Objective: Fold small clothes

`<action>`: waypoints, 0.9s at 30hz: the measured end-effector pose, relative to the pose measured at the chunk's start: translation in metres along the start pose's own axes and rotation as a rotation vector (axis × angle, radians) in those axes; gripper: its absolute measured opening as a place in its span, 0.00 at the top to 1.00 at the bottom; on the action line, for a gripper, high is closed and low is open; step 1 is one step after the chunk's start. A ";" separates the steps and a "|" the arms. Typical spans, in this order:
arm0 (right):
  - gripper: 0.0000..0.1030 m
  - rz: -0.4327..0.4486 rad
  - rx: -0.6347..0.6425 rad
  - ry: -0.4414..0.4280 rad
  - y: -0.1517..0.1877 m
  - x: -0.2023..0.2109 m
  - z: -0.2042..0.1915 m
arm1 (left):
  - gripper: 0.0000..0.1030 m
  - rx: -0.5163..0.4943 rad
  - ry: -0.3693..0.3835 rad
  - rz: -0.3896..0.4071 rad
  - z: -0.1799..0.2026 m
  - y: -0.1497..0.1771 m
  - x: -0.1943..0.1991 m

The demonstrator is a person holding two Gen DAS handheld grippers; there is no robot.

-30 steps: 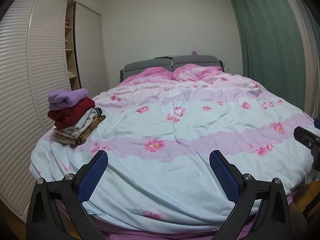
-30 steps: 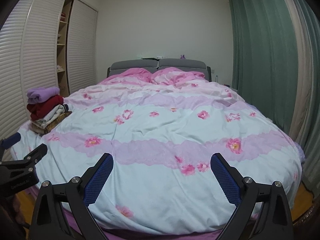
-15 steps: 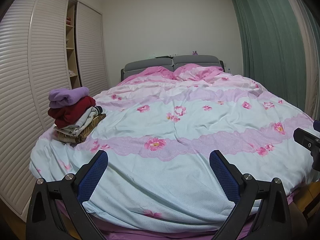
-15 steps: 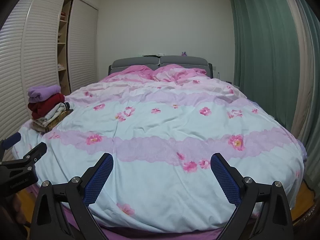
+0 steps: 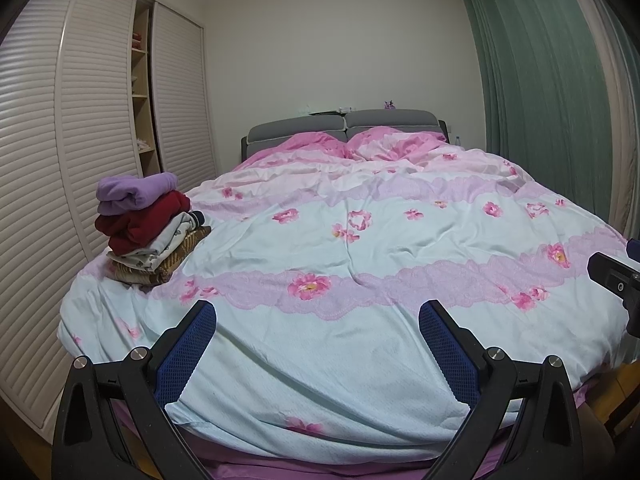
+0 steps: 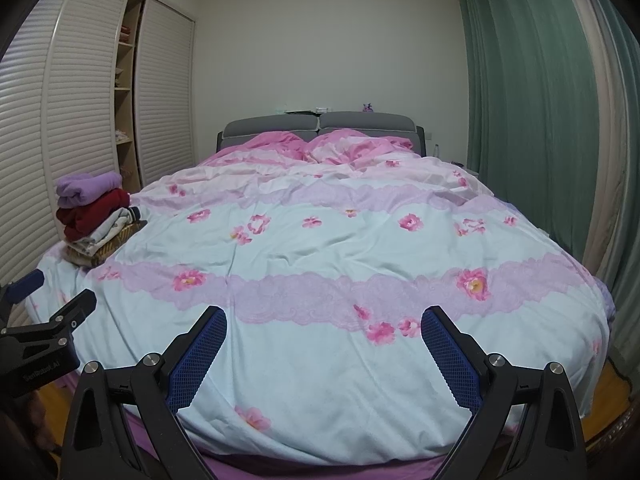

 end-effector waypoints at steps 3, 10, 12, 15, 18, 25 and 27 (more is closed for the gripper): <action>0.04 0.002 -0.001 0.000 0.000 0.000 0.000 | 0.00 0.000 0.000 0.000 0.000 0.000 0.000; 0.04 0.004 -0.001 0.002 -0.001 0.001 0.001 | 0.00 0.000 -0.001 0.002 0.000 0.001 0.000; 0.04 0.005 -0.003 0.003 -0.002 0.001 0.000 | 0.00 0.001 -0.003 0.004 0.001 0.002 0.001; 0.04 0.006 -0.004 0.004 -0.003 0.002 0.000 | 0.00 0.002 -0.005 0.006 0.001 0.002 0.001; 0.04 0.005 -0.003 0.003 -0.003 0.001 0.000 | 0.00 0.001 -0.003 0.005 0.000 0.002 0.001; 0.04 0.006 -0.004 0.003 -0.003 0.001 0.001 | 0.00 0.010 -0.011 0.007 -0.002 0.002 0.002; 0.04 0.006 -0.003 0.002 -0.003 0.001 0.001 | 0.00 0.013 -0.012 0.010 -0.003 0.002 0.003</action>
Point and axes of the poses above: each gripper's, at about its wrist camera, not at the fingertips, and x roughly against the way its jaws point, z to its right, y to its underside, the point moved 1 cm from there along -x, roughly the way its jaws point, and after that the axes turned 3 degrees about x, right-handed, at the moved point
